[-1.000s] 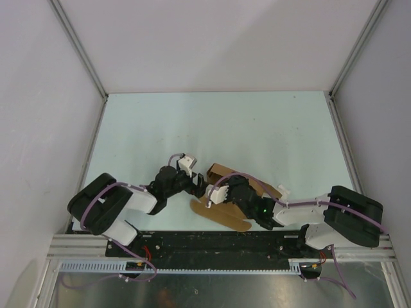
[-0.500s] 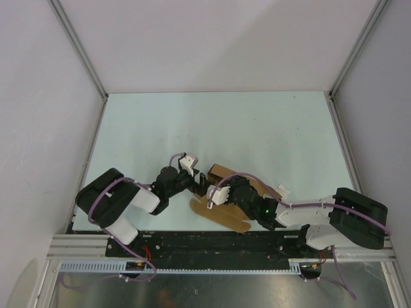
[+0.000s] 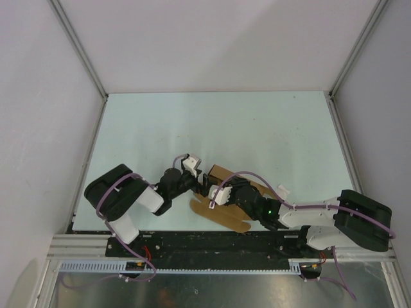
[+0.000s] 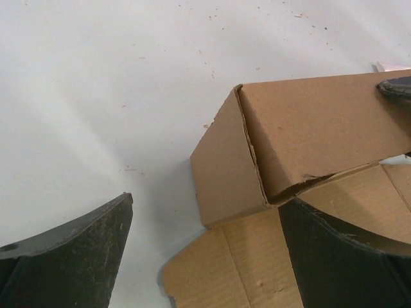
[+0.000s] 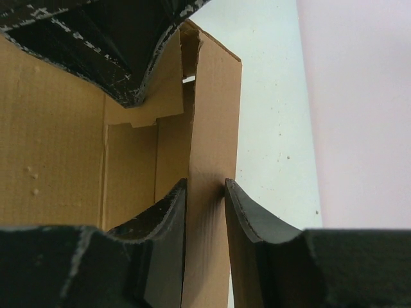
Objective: Fold the paper box
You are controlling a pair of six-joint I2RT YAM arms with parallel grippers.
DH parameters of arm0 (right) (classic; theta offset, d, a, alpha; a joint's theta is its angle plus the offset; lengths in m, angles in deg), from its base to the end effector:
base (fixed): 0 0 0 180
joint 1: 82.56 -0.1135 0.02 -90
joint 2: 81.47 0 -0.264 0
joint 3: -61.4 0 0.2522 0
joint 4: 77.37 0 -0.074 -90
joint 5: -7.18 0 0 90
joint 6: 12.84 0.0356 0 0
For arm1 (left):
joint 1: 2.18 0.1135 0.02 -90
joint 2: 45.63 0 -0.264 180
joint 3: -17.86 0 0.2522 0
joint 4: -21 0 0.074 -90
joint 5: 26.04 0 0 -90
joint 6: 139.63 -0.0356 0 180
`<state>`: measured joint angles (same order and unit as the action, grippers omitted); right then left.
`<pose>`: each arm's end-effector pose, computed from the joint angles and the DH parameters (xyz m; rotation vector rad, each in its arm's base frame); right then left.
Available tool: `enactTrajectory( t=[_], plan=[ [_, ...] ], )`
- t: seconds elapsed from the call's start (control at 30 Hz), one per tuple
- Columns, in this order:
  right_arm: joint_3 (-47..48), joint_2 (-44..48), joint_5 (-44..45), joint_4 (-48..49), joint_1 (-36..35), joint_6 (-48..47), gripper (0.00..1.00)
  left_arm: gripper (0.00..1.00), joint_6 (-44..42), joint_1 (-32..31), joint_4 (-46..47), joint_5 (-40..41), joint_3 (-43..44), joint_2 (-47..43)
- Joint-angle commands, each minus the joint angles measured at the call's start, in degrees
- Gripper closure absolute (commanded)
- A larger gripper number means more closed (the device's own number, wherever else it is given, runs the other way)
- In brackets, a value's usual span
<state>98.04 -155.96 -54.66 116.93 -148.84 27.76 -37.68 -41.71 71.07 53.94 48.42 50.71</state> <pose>0.1140 0.2177 0.1710 -1.4545 1.2864 -0.2912 0.1947 -0.1687 0.1164 0.5787 1.8254 -0.7795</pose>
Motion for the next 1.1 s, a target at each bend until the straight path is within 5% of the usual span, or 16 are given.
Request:
enactTrajectory(
  t=[0.0, 0.13, 0.47, 1.07],
  plan=[
    [-0.46, 1.2, -2.23, 0.34, -0.08, 3.35, 0.67, 0.0, -0.43, -1.25, 6.3, 4.91, 1.14, 1.22],
    [-0.46, 1.11, -2.94, 0.51, 0.1, 4.67, 0.67, 0.01, -0.78, -2.31, 13.13, 8.79, -0.97, 2.01],
    [-0.02, 1.81, -3.99, -1.25, 0.36, 7.04, 0.66, 0.25, -1.57, -3.63, 26.43, 7.91, -3.09, 9.3],
    [1.03, 3.48, -2.42, -4.77, 0.36, 13.46, 0.64, 0.21, -2.72, -6.26, 30.91, 8.09, -4.14, 9.57]
  ],
)
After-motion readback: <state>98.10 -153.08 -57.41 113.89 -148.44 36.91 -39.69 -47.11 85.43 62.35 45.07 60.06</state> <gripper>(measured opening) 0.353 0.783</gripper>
